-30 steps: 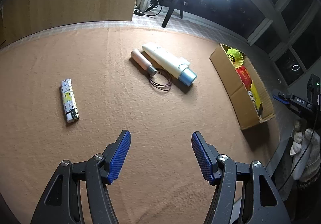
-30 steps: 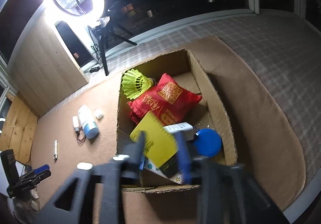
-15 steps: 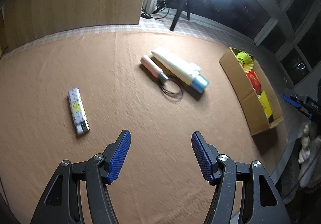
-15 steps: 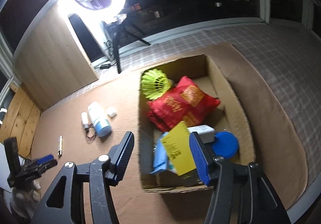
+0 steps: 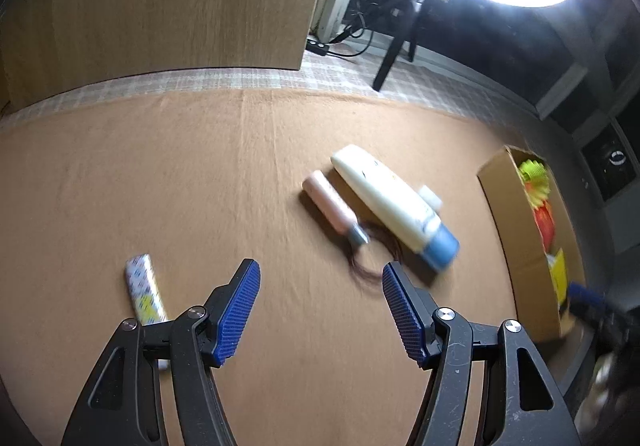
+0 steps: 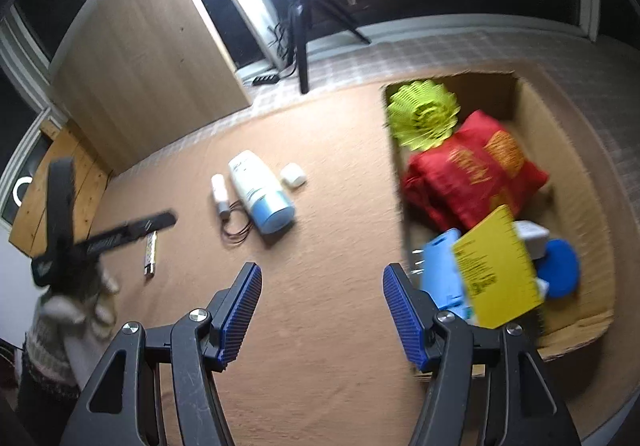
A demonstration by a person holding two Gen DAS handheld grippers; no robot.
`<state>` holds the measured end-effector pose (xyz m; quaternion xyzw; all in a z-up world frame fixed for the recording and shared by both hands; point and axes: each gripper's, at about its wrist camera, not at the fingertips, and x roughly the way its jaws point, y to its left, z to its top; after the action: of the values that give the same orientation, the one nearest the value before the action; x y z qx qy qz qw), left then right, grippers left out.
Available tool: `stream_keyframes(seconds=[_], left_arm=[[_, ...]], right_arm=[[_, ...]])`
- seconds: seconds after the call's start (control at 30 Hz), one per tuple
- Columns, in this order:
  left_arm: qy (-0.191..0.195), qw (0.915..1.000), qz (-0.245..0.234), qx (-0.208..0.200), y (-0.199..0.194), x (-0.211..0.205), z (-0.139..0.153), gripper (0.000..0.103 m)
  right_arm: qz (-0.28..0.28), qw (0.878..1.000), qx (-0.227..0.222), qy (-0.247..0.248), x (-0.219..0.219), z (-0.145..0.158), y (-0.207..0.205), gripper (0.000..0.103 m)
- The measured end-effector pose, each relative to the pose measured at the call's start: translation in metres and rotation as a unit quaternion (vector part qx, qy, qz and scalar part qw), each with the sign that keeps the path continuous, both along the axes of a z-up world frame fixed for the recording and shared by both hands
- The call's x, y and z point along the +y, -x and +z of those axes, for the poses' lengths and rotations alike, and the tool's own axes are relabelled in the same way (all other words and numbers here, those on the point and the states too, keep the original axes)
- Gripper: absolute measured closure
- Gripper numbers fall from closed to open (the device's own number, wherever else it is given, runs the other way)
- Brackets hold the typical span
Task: Organize objects
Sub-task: 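Move the left tool to the pink tube with grey cap and close on it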
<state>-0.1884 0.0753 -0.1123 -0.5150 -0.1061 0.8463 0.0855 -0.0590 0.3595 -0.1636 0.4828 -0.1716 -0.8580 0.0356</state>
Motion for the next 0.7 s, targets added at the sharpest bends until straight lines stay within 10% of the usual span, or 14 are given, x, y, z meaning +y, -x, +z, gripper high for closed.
stream_keyframes(seconds=[0.7], left_arm=[[0.054,0.9980,0.011,-0.031,0.078,0.010,-0.054,0.036]], right_arm=[[0.027,0.999,-0.036,0.022,-0.026,-0.026,0.008,0.044]])
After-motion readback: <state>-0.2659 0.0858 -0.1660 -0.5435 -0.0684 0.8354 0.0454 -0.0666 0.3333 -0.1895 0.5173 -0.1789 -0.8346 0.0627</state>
